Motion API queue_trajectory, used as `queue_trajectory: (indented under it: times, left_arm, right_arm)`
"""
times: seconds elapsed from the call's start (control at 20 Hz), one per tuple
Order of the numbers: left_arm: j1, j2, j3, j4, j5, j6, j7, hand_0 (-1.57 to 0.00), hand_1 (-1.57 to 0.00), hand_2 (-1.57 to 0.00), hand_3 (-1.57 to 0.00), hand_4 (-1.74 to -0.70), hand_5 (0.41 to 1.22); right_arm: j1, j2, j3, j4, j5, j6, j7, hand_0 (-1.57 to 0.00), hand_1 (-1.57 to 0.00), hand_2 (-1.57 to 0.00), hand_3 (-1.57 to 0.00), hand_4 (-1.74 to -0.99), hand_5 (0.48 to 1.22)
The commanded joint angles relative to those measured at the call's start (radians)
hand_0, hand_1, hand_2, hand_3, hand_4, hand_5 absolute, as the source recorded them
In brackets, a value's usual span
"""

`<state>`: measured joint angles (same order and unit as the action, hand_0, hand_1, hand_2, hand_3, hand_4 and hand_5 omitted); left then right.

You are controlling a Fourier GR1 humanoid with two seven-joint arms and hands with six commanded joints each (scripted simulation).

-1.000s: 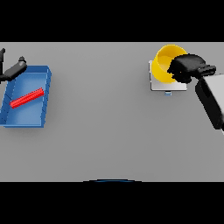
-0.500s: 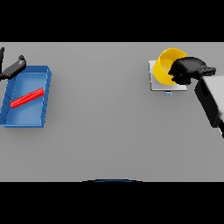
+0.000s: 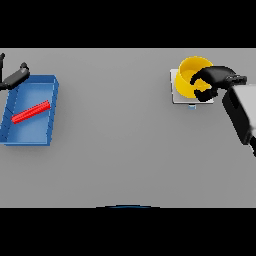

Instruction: Pick up the red beaker and tilt it to pour out 1 green nut into yellow bowl. Pick up the yellow bowl and place it on the metallic measuring scale.

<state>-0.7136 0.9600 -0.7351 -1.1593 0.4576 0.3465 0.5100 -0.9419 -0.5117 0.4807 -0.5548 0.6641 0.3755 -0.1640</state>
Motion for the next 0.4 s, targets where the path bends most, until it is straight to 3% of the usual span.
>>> queue_trajectory:
  times: [0.0, 0.35]
  left_arm:
    - [0.005, -0.007, -0.001, 0.0, 0.002, 0.002, -0.008, 0.0, 0.0, 0.0, 0.0, -0.85, 0.771]
    - [0.01, 0.014, -0.007, -0.054, -0.005, 0.033, 0.024, 0.0, 0.0, 0.0, 0.0, -0.85, 0.768]
  right_arm:
    - [0.001, -0.006, 0.0, 0.001, 0.001, 0.004, 0.001, -0.24, -0.18, -0.26, -0.47, -1.471, 0.836]
    - [0.002, -0.016, 0.021, -0.002, 0.021, -0.004, -0.025, -0.05, -0.04, -0.06, -0.26, -1.414, 0.796]
